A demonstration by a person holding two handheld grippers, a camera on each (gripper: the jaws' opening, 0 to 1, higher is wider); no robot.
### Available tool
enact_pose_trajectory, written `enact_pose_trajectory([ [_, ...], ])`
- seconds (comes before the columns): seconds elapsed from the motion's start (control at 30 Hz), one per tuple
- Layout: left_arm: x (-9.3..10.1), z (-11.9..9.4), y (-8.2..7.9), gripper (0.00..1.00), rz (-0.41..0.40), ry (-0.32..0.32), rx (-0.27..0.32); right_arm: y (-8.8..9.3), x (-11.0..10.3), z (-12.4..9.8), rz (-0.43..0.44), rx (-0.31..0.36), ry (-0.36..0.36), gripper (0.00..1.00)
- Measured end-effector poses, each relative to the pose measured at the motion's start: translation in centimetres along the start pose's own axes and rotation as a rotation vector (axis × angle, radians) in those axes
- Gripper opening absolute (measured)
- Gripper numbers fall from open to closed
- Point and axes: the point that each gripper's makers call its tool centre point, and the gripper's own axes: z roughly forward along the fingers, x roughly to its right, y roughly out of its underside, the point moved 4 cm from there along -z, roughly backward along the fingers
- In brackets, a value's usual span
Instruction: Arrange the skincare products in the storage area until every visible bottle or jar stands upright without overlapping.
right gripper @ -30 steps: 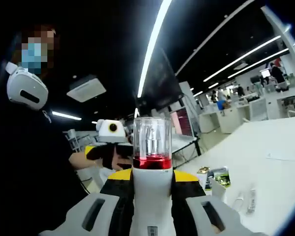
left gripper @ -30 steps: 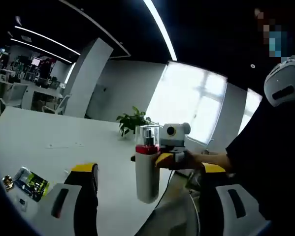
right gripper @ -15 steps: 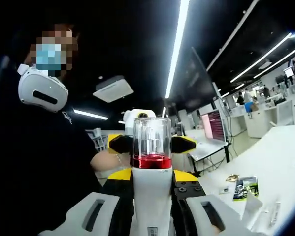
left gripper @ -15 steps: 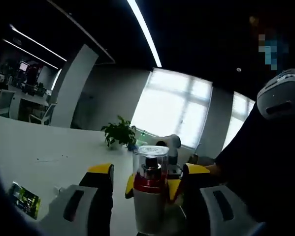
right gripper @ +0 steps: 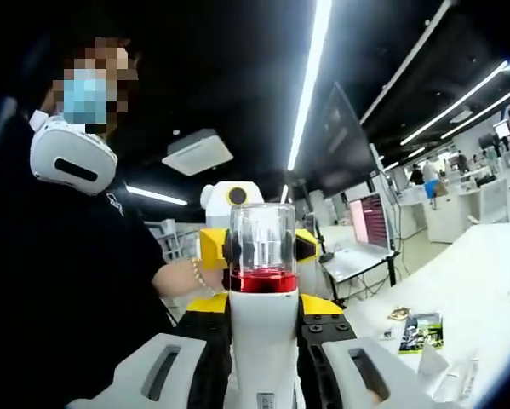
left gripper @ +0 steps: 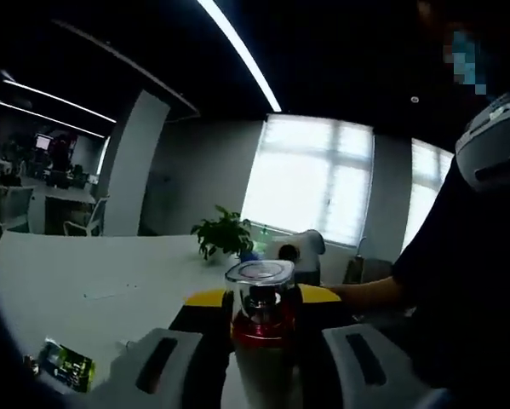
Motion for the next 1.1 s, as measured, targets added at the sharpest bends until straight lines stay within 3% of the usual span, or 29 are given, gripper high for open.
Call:
enact_pose_trajectory([
  [0.17,-0.3,0.2,-0.4,0.27,0.025,-0.058,0.004,-0.5,0.4,0.1,-0.034,-0.008,0.077,0.21],
  [0.27,-0.5,0.4,-0.9,0.27,0.037,-0.113,0.018,-1.1,1.0,0.1,-0.070,-0.004,0.168,0.22],
  [0.4,-1.2,0.5,-1.4,0.27,0.072,-0.223,0.033,-2.1,1.5,0.3,-0.122,-0.002,0.361,0.24],
  [0.47,-1.3,0.6,-1.7,0.27,0.091,-0.263,0.044,-2.7,1.5,0.5,-0.188,-0.004,0.466,0.25],
  [0.53,-1.3,0.8,-2.2,0.26,0.087,-0.304,0.068,-3.1,1.9,0.4,-0.176,-0.004,0.537,0.25],
  [0.6,-1.1,1.0,-2.5,0.26,0.105,-0.334,0.079,-3.5,1.8,0.6,-0.174,-0.005,0.559,0.24],
  [0.67,-0.8,1.0,-2.8,0.26,0.139,-0.346,0.093,-3.8,1.8,0.2,-0.156,0.021,0.544,0.23],
  [0.77,-0.2,1.5,-3.1,0.27,0.263,-0.302,0.046,-3.8,1.7,-0.1,-0.136,0.057,0.469,0.22],
  [0.8,0.0,1.5,-3.1,0.27,0.271,-0.284,0.046,-3.8,1.6,-0.3,-0.130,0.069,0.434,0.22],
  [0.87,0.8,1.3,-3.9,0.33,0.229,-0.214,0.104,-4.1,1.3,-0.6,-0.112,0.099,0.382,0.22],
  [0.93,0.7,0.5,-4.6,0.54,0.173,-0.186,0.155,-4.4,1.4,-1.1,-0.105,0.116,0.351,0.22],
  [1.0,0.7,0.0,-4.5,0.69,0.147,-0.152,0.160,-4.7,1.1,-1.3,-0.109,0.127,0.320,0.22],
  [1.03,0.2,-0.7,-4.1,0.69,0.133,-0.140,0.147,-5.1,0.9,-1.6,-0.115,0.140,0.279,0.22],
  [1.07,-0.4,-1.6,-2.1,0.64,0.026,-0.009,0.085,-6.0,-0.2,-1.8,-0.102,0.157,0.129,0.22],
  [1.1,-0.3,-1.6,-1.4,0.65,0.006,0.046,0.058,-6.3,-0.7,-1.7,-0.088,0.160,0.068,0.22],
])
